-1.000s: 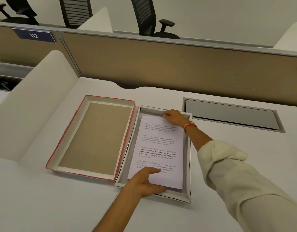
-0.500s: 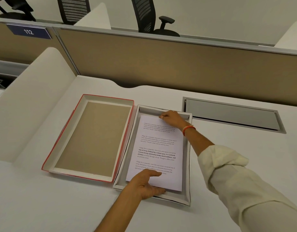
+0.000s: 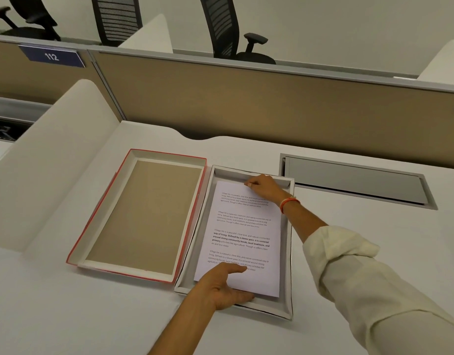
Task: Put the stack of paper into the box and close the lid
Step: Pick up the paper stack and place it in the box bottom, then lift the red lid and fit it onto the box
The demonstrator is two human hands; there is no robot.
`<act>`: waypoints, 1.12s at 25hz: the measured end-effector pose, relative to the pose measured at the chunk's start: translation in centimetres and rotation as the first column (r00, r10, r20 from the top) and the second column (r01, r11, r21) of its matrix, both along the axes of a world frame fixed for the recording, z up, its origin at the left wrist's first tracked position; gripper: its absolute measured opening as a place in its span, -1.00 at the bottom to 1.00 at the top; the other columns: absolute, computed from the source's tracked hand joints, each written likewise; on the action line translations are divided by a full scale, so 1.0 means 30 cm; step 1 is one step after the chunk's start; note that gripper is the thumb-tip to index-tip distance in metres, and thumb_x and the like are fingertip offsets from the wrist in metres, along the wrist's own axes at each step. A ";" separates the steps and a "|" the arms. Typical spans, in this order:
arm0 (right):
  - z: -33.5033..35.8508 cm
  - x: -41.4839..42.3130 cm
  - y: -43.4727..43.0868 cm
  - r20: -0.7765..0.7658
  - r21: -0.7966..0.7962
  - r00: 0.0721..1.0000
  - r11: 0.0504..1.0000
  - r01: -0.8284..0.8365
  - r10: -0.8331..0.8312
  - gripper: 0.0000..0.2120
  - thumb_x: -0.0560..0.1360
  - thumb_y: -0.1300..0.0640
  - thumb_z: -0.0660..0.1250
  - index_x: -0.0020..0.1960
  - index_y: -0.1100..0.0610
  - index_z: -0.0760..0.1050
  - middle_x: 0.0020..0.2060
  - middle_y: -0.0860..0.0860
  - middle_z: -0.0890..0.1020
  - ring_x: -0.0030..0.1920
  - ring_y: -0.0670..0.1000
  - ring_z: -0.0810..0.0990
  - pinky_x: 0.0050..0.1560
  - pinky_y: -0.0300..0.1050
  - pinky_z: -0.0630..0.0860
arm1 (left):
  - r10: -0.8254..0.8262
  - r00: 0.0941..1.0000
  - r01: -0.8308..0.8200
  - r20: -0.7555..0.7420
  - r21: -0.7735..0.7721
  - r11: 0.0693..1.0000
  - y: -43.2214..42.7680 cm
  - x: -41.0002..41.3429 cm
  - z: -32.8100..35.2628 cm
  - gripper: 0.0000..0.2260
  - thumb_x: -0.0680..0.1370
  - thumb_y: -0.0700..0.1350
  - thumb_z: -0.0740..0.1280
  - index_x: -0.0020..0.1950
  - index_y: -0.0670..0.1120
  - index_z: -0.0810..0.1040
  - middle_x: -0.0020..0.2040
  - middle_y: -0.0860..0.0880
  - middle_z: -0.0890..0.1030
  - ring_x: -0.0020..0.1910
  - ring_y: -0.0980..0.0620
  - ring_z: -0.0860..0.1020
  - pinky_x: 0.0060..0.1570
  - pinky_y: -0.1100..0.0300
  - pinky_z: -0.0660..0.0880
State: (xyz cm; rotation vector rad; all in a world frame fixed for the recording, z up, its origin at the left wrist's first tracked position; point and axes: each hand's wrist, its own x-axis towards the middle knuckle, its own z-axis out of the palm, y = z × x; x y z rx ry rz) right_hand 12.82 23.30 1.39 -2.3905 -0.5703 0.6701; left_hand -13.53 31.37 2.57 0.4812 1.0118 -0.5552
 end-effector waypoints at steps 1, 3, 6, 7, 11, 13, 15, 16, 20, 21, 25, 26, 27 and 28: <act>0.003 0.001 -0.001 0.002 -0.002 1.000 1.000 -0.011 0.011 -0.70 0.64 0.19 0.17 0.26 0.26 0.56 0.25 0.17 0.60 0.25 0.18 0.54 0.31 -0.04 0.43 | 0.001 1.000 -0.001 0.014 -0.008 1.000 0.002 -0.003 0.002 -0.45 0.39 -0.44 0.44 0.26 -0.05 0.41 0.33 -0.27 0.43 0.27 -0.46 0.43 0.21 -0.44 0.41; 0.010 0.004 -0.003 -0.012 -0.011 0.999 0.999 -0.031 0.031 -0.69 0.64 0.18 0.15 0.24 0.28 0.57 0.23 0.18 0.60 0.23 0.19 0.54 0.28 -0.03 0.42 | -0.022 0.998 0.024 0.056 -0.026 0.999 0.008 -0.007 0.012 -0.43 0.36 -0.43 0.47 0.26 -0.03 0.42 0.31 -0.26 0.47 0.26 -0.46 0.45 0.18 -0.45 0.41; 0.020 0.016 -0.003 -0.026 -0.054 0.997 0.996 -0.075 0.073 -0.67 0.65 0.15 0.12 0.14 0.35 0.56 0.12 0.25 0.62 0.11 0.22 0.57 0.10 -0.05 0.44 | -0.086 0.989 0.095 0.119 -0.067 0.993 0.026 -0.021 0.037 -0.48 0.37 -0.40 0.47 0.26 -0.05 0.46 0.28 -0.30 0.54 0.25 -0.47 0.48 0.24 -0.39 0.41; 0.024 0.019 -0.003 -0.020 -0.069 0.996 0.993 -0.091 0.090 -0.66 0.66 0.15 0.11 0.10 0.37 0.55 0.08 0.28 0.63 0.05 0.22 0.57 0.03 -0.07 0.41 | -0.115 0.983 0.127 0.141 -0.078 0.989 0.038 -0.029 0.051 -0.52 0.41 -0.39 0.46 0.26 -0.07 0.48 0.27 -0.33 0.56 0.26 -0.47 0.48 0.29 -0.35 0.40; 0.055 0.005 0.014 0.049 -0.062 0.994 0.994 -0.094 0.097 -0.71 0.65 0.17 0.12 0.12 0.30 0.56 0.05 0.23 0.65 0.08 0.23 0.59 0.07 -0.02 0.47 | -0.227 0.952 0.210 0.206 0.102 0.972 0.164 -0.049 0.102 -0.67 0.37 -0.29 0.50 0.10 -0.32 0.58 0.10 -0.39 0.62 0.26 -0.38 0.53 0.27 -0.19 0.49; 0.070 -0.037 0.052 0.085 0.010 0.994 0.998 -0.064 0.063 -0.73 0.64 0.17 0.16 0.20 0.25 0.56 0.13 0.18 0.64 0.15 0.18 0.58 0.19 0.02 0.48 | -0.220 0.943 0.140 0.248 0.303 0.943 0.281 -0.043 0.124 -0.73 0.37 -0.26 0.48 0.02 -0.35 0.61 0.08 -0.37 0.65 0.18 -0.28 0.62 0.19 -0.09 0.57; 0.076 -0.119 0.114 0.057 0.127 0.998 0.992 -0.005 -0.002 -0.71 0.62 0.18 0.22 0.30 0.22 0.51 0.23 0.15 0.61 0.21 0.12 0.57 0.28 -0.03 0.46 | -0.213 0.938 0.004 0.272 0.608 0.794 0.419 -0.030 0.125 -0.75 0.44 -0.27 0.44 0.10 -0.30 0.60 0.10 -0.31 0.67 0.13 -0.20 0.65 0.25 -0.06 0.54; 0.075 -0.172 0.150 0.012 0.189 0.999 0.981 0.033 -0.036 -0.68 0.60 0.20 0.25 0.34 0.21 0.49 0.27 0.14 0.58 0.23 0.09 0.56 0.32 -0.06 0.46 | -0.220 0.945 -0.050 0.244 0.770 0.637 0.491 -0.023 0.118 -0.74 0.47 -0.28 0.44 0.15 -0.26 0.58 0.11 -0.28 0.67 0.13 -0.19 0.64 0.26 -0.05 0.52; 0.056 -0.409 0.292 -0.269 0.345 0.953 0.910 0.231 -0.141 -0.51 0.51 0.22 0.38 0.42 0.18 0.38 0.33 0.11 0.52 0.30 0.07 0.52 0.32 -0.13 0.46 | -0.166 0.986 -0.008 -0.002 0.998 -0.060 0.778 -0.051 0.037 -0.66 0.47 -0.28 0.44 0.24 -0.23 0.52 0.19 -0.23 0.63 0.18 -0.23 0.59 0.19 -0.04 0.47; 0.051 -0.465 0.323 -0.351 0.365 0.925 0.889 0.276 -0.144 -0.46 0.49 0.22 0.41 0.43 0.18 0.35 0.34 0.11 0.50 0.33 0.08 0.50 0.34 -0.10 0.45 | -0.148 0.988 0.027 -0.049 0.989 -0.148 0.841 -0.070 0.009 -0.63 0.47 -0.30 0.43 0.27 -0.23 0.50 0.21 -0.25 0.61 0.19 -0.26 0.58 0.21 -0.07 0.46; 0.037 -0.598 0.412 -0.431 0.341 0.884 0.875 0.344 -0.180 -0.31 0.50 0.21 0.41 0.53 0.18 0.17 0.47 0.12 0.35 0.47 0.14 0.34 0.44 -0.04 0.35 | -0.109 0.972 0.177 -0.209 0.952 -0.251 1.001 -0.145 -0.065 -0.51 0.49 -0.32 0.41 0.40 -0.22 0.40 0.34 -0.29 0.52 0.27 -0.35 0.50 0.31 -0.20 0.44; 0.039 -0.606 0.428 -0.406 0.316 0.888 0.879 0.357 -0.214 -0.29 0.51 0.20 0.40 0.55 0.16 0.13 0.49 0.12 0.31 0.48 0.13 0.31 0.46 0.00 0.33 | -0.109 0.965 0.208 -0.240 0.946 -0.249 1.021 -0.156 -0.077 -0.49 0.48 -0.32 0.42 0.41 -0.24 0.39 0.34 -0.29 0.51 0.27 -0.36 0.50 0.31 -0.20 0.43; 0.043 -0.610 0.441 -0.386 0.304 0.889 0.875 0.376 -0.248 -0.29 0.52 0.21 0.39 0.56 0.14 0.11 0.49 0.11 0.30 0.49 0.13 0.30 0.46 0.01 0.33 | -0.110 0.958 0.233 -0.265 0.942 -0.240 1.036 -0.163 -0.086 -0.49 0.48 -0.31 0.43 0.41 -0.25 0.40 0.33 -0.29 0.52 0.26 -0.36 0.52 0.30 -0.21 0.43; 0.045 -0.610 0.449 -0.371 0.306 0.888 0.866 0.395 -0.274 -0.31 0.52 0.24 0.38 0.55 0.13 0.12 0.48 0.10 0.32 0.48 0.14 0.31 0.44 0.00 0.36 | -0.113 0.953 0.251 -0.281 0.941 -0.228 1.047 -0.168 -0.093 -0.50 0.48 -0.29 0.44 0.39 -0.27 0.41 0.31 -0.30 0.54 0.23 -0.36 0.54 0.28 -0.21 0.44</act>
